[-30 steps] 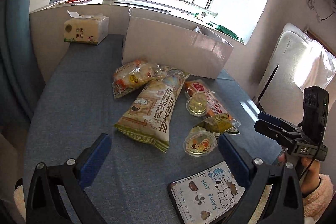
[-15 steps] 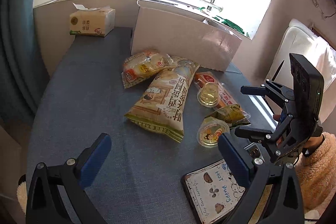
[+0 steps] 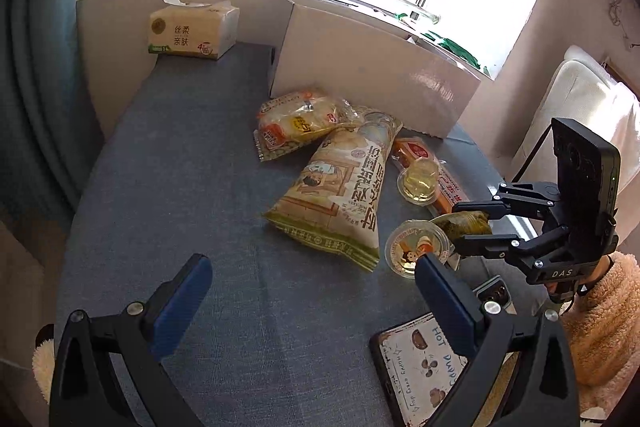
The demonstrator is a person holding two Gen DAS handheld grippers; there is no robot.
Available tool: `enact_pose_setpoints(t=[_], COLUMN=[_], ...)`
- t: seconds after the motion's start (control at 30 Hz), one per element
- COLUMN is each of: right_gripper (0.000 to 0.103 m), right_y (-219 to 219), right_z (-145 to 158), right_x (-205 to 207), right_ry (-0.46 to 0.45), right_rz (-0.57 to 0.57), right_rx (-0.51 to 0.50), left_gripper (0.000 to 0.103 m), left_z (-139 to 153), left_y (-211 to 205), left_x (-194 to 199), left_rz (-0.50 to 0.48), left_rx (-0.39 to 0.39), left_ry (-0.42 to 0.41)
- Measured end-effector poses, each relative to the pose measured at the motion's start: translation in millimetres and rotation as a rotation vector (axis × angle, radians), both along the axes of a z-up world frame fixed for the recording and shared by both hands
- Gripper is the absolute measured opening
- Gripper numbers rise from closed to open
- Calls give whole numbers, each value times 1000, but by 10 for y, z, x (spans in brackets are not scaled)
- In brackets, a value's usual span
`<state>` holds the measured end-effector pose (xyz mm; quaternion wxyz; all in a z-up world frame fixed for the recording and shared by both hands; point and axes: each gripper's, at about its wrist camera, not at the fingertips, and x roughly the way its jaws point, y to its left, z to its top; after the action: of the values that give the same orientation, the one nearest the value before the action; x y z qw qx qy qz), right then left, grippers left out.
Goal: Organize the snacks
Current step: 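Grasp the green-wrapped snack with the right tool while the left tool grasps the long printed bag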
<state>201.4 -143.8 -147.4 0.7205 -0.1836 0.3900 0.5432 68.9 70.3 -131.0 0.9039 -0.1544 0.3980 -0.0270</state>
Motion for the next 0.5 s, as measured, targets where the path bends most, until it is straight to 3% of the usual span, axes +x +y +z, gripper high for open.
enact_pose_setpoints(t=[0.1, 0.27, 0.4, 0.5], right_gripper=[44, 44, 44, 44], right_y=[-166, -589, -797, -992], right_z=[149, 340, 336, 306], right_x=[-81, -199, -298, -297], right_ry=[-7, 84, 123, 213], right_rz=[-54, -183, -305, -384], right_rx=[58, 210, 296, 443], left_gripper=[103, 103, 103, 103], left_z=[30, 31, -61, -185], left_y=[3, -68, -200, -231], left_x=[87, 414, 816, 1042], left_rz=[-11, -61, -76, -100], left_rx=[3, -13, 66, 30], left_ry=[-2, 28, 115, 158])
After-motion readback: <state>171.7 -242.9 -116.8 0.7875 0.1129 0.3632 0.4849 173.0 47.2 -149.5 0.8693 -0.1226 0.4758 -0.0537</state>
